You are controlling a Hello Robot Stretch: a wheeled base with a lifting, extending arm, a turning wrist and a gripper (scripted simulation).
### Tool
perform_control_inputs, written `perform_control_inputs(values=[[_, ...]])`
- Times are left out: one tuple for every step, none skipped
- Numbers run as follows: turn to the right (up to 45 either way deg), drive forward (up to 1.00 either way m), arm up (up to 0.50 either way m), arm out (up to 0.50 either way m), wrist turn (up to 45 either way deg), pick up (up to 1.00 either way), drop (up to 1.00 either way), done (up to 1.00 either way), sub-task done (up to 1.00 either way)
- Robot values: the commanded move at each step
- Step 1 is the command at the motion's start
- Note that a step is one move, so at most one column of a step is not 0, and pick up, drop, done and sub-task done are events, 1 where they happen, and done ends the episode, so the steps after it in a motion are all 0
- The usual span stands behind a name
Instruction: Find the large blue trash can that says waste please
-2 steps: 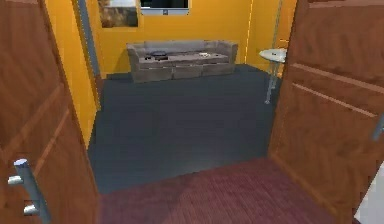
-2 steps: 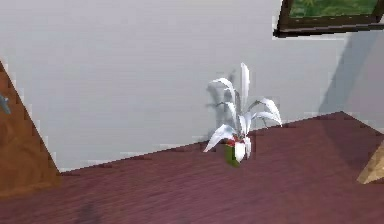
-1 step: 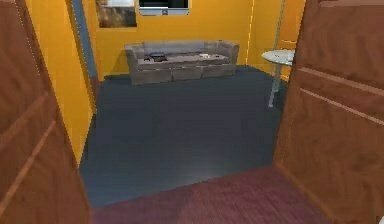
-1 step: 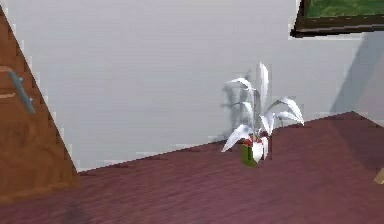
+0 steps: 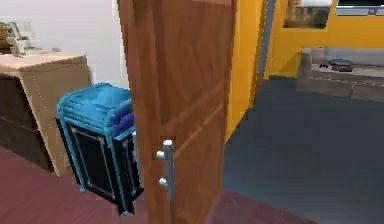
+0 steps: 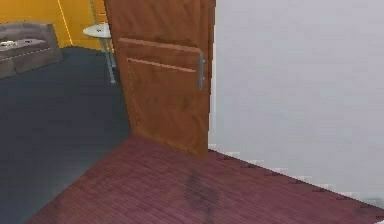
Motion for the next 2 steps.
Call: perform_control_inputs(values=[[-21.0, 0.0, 0.0, 0.0, 0.0, 0.0, 0.0, 0.0, 0.0], [0.0, 0.0, 0.0, 0.0, 0.0, 0.0, 0.0, 1.0, 0.0]])
